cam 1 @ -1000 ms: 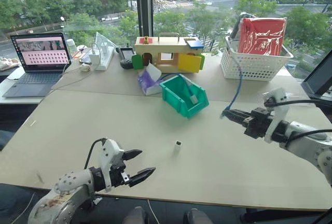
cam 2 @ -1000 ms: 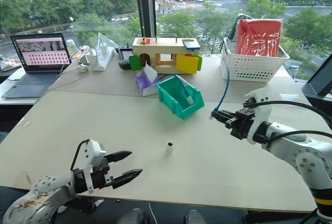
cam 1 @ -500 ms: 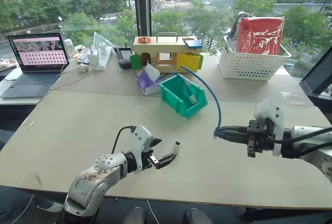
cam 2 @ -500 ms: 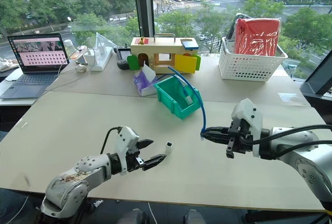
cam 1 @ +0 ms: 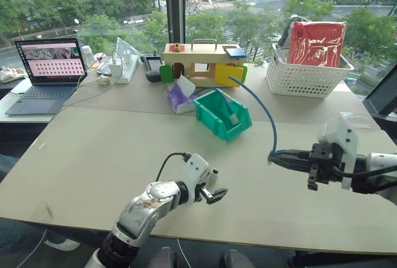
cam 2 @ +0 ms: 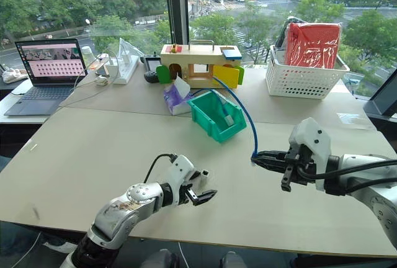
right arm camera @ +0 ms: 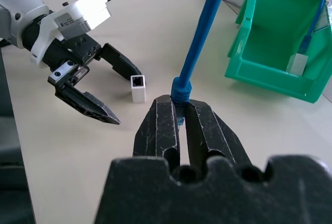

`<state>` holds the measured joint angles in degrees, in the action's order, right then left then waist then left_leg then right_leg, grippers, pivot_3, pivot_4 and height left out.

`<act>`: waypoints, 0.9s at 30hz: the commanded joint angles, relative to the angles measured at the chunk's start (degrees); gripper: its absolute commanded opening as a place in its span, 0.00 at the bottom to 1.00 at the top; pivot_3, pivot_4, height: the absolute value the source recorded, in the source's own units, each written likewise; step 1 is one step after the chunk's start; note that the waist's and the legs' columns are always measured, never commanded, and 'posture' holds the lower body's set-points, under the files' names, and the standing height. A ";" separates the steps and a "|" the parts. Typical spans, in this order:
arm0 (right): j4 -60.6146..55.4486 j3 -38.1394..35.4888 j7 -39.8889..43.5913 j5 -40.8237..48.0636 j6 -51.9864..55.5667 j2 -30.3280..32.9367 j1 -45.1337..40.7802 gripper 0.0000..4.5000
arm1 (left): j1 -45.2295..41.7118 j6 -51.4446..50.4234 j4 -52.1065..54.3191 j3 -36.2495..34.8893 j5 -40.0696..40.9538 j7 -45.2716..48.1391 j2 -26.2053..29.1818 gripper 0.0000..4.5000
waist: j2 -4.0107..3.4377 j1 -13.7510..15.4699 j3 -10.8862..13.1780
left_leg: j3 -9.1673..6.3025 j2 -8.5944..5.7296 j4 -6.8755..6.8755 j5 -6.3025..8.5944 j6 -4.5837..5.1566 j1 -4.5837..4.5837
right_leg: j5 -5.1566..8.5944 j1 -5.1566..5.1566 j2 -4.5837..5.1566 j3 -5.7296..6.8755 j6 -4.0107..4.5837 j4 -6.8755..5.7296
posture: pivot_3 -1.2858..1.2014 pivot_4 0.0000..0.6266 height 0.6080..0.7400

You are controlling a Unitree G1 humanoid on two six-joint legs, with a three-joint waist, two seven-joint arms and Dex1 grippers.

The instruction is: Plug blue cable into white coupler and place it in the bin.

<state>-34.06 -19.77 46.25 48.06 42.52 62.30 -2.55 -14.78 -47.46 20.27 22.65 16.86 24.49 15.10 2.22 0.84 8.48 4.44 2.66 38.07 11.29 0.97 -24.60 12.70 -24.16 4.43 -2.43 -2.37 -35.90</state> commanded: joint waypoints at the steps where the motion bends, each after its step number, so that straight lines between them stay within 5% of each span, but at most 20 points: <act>1: -1.88 -4.45 0.79 0.78 1.37 0.93 0.59 0.00 | 0.60 -1.46 -0.60 1.77 -0.72 -0.62 -1.14 0.87 | 0.01 -0.07 0.00 | -0.01 0.00 0.00 0.00 0.00 0.00 | 0.00 0.00 0.00 0.00 0.00 0.01 | 0.52 0.24 0.92; 11: -0.31 -5.35 2.35 -1.24 1.74 1.30 0.38 0.00 | -1.81 -0.24 -7.48 1.12 -3.77 -3.20 -6.04 0.14 | 0.01 0.09 -0.01 | -0.09 -0.07 0.04 0.00 0.00 0.02 | 0.06 0.09 0.00 0.00 -0.07 0.02 | 0.52 0.24 0.92; 16: 0.44 -4.68 1.00 -2.28 1.39 0.25 -1.27 0.00 | -6.19 8.65 -12.40 2.34 -1.92 10.13 -3.19 0.15 | 0.01 0.05 -0.02 | -0.11 -0.08 0.17 0.00 0.00 0.00 | 0.22 0.11 0.00 0.00 0.18 0.00 | 0.52 0.24 0.92; 20: -0.05 -3.90 -9.38 -0.37 6.42 -5.66 -2.63 0.00 | -11.96 18.19 -18.33 4.32 -5.89 19.42 2.47 0.15 | 0.08 -0.13 0.00 | -0.11 -0.07 0.18 0.00 0.00 -0.05 | 0.22 0.05 -0.02 0.00 0.23 -0.01 | 0.52 0.24 0.92; 27: -4.80 -3.54 -45.97 15.89 16.34 -32.74 -2.63 0.00 | -19.39 11.78 -22.49 6.70 -9.62 22.36 4.21 0.15 | 0.11 -0.29 0.00 | -0.22 -0.02 0.10 0.00 0.00 -0.21 | -0.10 -0.08 -0.06 0.04 0.09 -0.01 | 0.52 0.24 0.92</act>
<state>-35.17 -22.91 9.68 58.57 57.59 32.27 -4.84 -33.06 -32.67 -2.06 28.65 8.22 47.17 20.12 2.33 0.55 8.48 4.11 2.63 38.15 11.29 0.97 -24.85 12.60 -24.28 4.38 -2.40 -2.29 -35.93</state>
